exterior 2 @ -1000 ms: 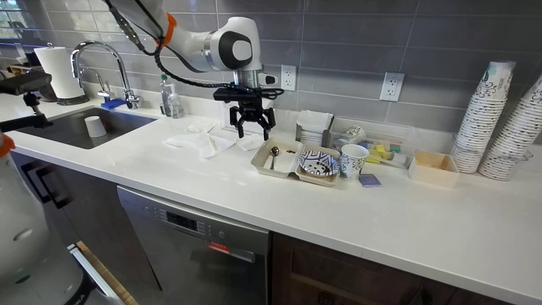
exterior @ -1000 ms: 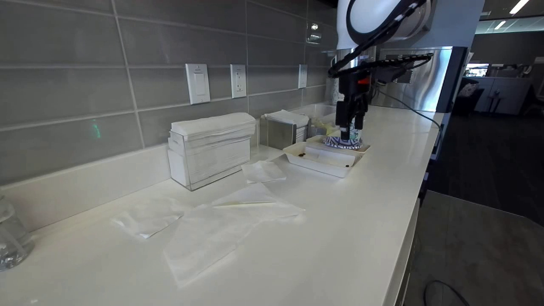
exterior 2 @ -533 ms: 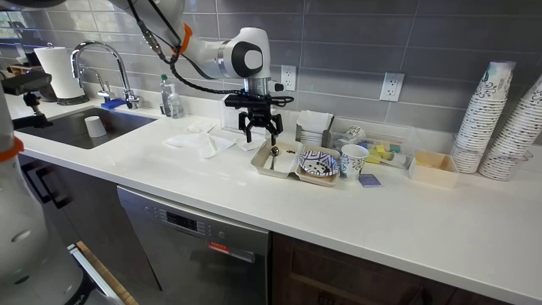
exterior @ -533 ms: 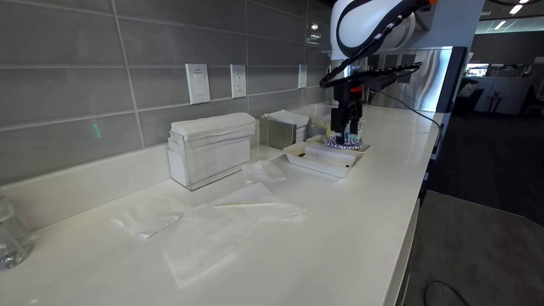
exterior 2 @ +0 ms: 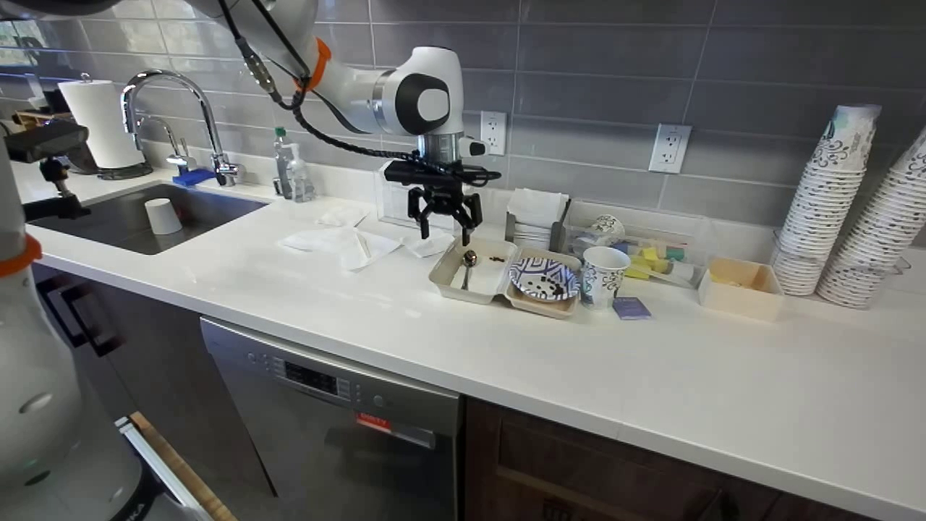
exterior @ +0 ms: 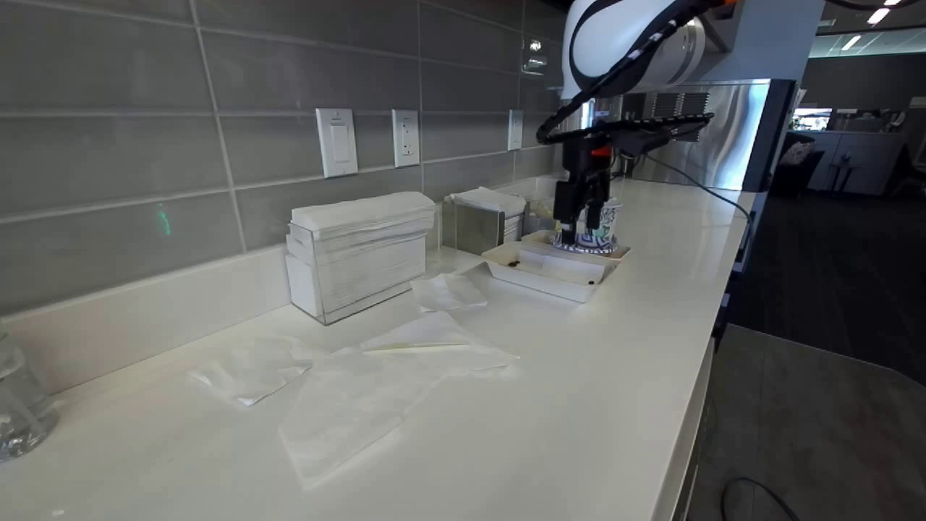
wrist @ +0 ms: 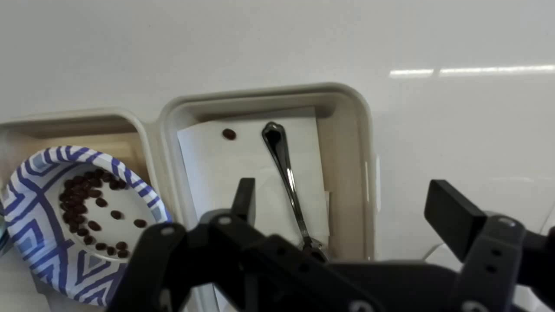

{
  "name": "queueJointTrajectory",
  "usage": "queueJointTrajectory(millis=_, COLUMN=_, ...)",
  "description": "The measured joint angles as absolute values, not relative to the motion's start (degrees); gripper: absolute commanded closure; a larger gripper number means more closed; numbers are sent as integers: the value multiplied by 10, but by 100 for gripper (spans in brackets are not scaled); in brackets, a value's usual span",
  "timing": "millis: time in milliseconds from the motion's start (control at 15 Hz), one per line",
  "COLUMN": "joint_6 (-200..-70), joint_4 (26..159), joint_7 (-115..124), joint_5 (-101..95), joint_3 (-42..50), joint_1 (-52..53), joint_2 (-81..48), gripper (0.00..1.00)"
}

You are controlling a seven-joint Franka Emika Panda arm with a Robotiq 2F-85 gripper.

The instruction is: Pick up the spoon from the left side of the take away pack, scoop some of the contents on the same side of the take away pack, place them in the mug and place the spoon in the bowl

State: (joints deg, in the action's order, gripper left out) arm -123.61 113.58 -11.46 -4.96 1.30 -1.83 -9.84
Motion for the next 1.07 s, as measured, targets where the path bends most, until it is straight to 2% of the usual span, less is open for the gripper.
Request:
queueJointTrajectory(millis=600, joint_6=-1455, joint_4=1132, joint_7=-234, joint_5=-1, joint_3=2, joint_1=-50, joint_2=-174, gripper=0)
queueJointTrajectory(millis=1067, joint_6=-1552, joint_4=1159, joint_7=-377, joint_5=105, joint_3=-72, joint_1=-116, joint_2=-194, gripper=0)
